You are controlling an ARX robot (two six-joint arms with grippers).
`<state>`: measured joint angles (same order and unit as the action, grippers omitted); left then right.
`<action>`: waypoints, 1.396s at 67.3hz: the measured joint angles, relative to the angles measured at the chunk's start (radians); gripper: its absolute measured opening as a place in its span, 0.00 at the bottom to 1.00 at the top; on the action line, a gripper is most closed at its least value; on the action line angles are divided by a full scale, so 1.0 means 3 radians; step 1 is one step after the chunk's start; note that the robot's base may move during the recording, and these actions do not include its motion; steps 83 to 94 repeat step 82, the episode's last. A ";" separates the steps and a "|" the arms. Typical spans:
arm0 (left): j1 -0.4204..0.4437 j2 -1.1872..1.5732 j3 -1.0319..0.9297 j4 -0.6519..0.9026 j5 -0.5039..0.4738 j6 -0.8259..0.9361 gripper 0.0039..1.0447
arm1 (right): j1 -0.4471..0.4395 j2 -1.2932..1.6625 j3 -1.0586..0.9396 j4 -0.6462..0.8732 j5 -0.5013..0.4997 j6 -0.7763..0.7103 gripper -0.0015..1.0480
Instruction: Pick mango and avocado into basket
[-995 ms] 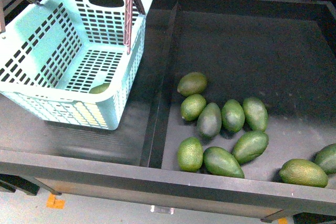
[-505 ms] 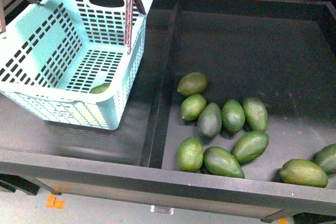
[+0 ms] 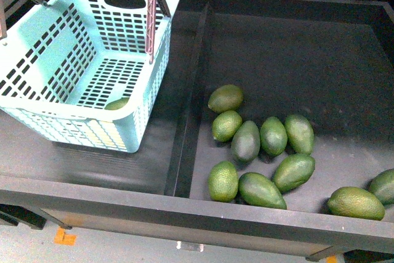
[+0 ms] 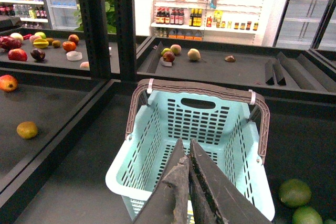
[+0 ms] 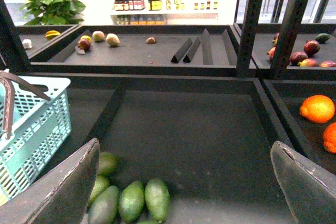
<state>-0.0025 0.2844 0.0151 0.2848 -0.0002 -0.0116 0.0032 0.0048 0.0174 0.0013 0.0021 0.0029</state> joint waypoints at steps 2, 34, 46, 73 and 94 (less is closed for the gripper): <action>0.0000 -0.0046 0.0000 -0.0045 0.0000 0.0001 0.02 | 0.0000 0.0000 0.0001 0.0000 0.0000 0.0001 0.92; 0.0000 -0.0924 0.0001 -0.0938 0.0000 0.0001 0.02 | 0.0000 0.0000 0.0001 0.0000 0.0000 0.0000 0.92; 0.0000 -0.0927 0.0001 -0.0944 0.0000 0.0001 0.02 | 0.0000 0.0000 0.0000 0.0000 0.0000 0.0000 0.92; 0.0000 -0.0927 0.0001 -0.0944 0.0000 0.0001 0.42 | 0.0000 0.0000 0.0000 0.0000 0.0000 0.0000 0.92; 0.0000 -0.0927 0.0001 -0.0944 0.0000 0.0001 0.69 | 0.0000 0.0000 0.0001 0.0000 0.0000 0.0000 0.92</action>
